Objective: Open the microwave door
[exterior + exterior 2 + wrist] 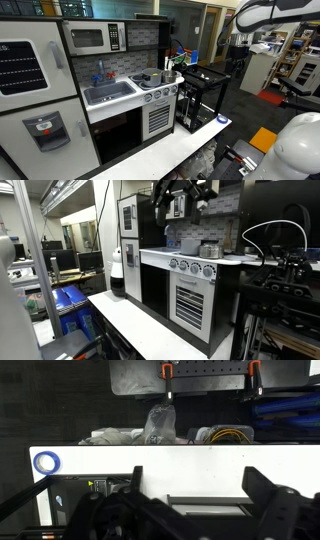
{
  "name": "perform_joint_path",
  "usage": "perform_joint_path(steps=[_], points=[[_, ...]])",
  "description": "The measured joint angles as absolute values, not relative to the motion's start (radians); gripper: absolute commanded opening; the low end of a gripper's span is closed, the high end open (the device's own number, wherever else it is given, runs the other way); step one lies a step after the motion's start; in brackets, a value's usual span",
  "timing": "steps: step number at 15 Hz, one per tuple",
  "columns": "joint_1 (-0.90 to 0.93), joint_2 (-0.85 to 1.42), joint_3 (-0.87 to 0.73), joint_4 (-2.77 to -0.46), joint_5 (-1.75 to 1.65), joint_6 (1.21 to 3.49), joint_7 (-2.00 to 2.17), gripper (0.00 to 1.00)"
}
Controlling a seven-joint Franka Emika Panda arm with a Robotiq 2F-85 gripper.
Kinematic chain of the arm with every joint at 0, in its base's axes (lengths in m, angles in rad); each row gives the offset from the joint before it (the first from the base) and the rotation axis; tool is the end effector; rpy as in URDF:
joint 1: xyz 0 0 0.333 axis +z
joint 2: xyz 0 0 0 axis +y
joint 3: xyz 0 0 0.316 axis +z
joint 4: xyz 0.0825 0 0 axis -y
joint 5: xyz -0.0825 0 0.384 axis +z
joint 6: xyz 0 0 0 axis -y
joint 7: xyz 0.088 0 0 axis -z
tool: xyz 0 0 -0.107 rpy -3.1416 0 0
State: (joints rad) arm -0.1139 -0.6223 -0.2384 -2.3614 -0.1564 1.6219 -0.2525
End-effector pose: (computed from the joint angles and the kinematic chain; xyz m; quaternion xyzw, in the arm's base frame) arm 0.3231 -0.1488 0.5307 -0.9978 0.0146 0.0642 0.0094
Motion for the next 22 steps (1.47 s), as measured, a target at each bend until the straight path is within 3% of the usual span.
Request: perform_joint_path(steps=[9,22], points=[[-0.112,-0.621,-0.239,-2.351,-0.156,1.655,-0.271,1.00],[0.025,-0.360,-0.240,-2.033,-0.050,1.980,-0.648,1.00]])
